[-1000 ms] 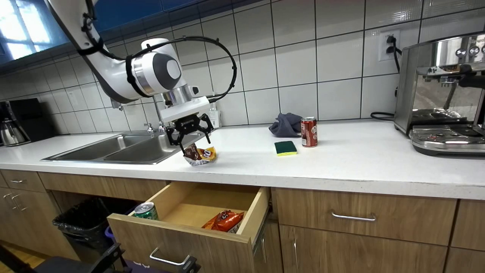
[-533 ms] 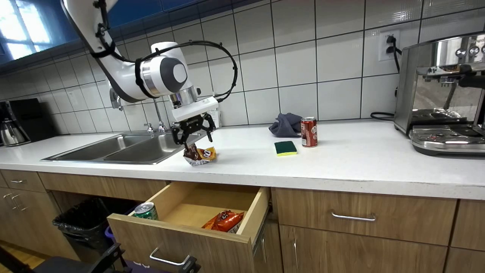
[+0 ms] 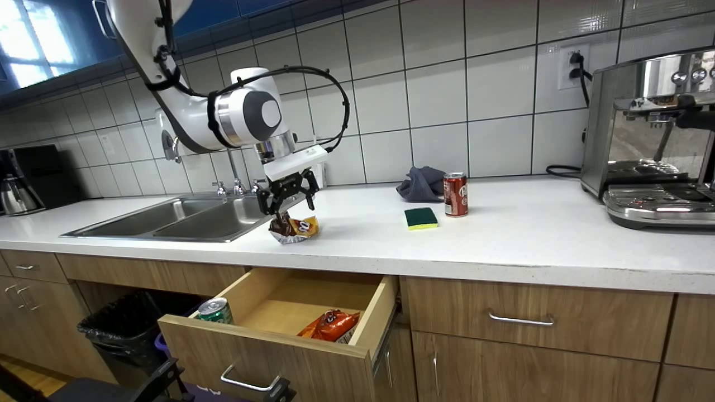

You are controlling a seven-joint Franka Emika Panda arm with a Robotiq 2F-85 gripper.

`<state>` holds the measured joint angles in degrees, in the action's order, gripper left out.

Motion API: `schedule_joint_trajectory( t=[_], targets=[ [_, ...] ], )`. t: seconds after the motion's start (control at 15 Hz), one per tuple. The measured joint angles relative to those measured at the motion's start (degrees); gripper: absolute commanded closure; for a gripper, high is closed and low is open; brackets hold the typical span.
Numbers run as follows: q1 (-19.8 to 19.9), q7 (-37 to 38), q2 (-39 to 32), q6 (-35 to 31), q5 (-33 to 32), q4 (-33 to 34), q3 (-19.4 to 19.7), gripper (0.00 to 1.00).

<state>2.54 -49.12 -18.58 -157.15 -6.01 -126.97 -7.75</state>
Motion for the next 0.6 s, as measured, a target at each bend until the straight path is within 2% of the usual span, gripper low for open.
schedule_joint_trajectory(
  t=[0.6],
  targets=[
    [0.04,-2.17,-2.36,0.06,0.00,2.43,-1.01,0.00]
  ],
)
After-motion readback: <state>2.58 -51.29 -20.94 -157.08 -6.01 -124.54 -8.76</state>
